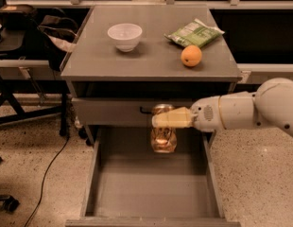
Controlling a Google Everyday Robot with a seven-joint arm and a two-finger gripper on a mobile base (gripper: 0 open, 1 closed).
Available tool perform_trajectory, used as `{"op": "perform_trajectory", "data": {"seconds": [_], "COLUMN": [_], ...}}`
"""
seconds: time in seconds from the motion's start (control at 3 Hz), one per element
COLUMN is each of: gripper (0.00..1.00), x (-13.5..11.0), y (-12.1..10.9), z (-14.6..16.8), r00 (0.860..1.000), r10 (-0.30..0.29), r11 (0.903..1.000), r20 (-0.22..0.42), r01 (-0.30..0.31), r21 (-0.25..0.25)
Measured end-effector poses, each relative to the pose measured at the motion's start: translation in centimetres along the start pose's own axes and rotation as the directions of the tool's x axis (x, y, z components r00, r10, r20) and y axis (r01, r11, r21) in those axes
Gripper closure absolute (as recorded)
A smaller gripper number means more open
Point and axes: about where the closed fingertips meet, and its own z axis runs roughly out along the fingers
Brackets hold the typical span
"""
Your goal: Pick orange can from middle drawer and place on counter
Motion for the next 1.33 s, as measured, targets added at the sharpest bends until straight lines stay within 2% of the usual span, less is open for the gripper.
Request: {"op": "perform_trajectory", "data": {"seconds": [0.67, 1.0, 1.33], "gripper": [1.00, 1.00, 1.00], "x": [-7.4, -14.1, -14.3], "y": [1.9, 4.7, 4.7], "z": [0.4, -0.7, -0.7], "r00": [0.995, 0.984, 0.982], "r10": [-0.069, -0.132, -0.132], "r11": [0.9974, 0.9912, 0.9912], "r20": [0.067, 0.121, 0.132], "r01": [0.070, 0.132, 0.133], "r21": [-0.013, 0.005, 0.007]}}
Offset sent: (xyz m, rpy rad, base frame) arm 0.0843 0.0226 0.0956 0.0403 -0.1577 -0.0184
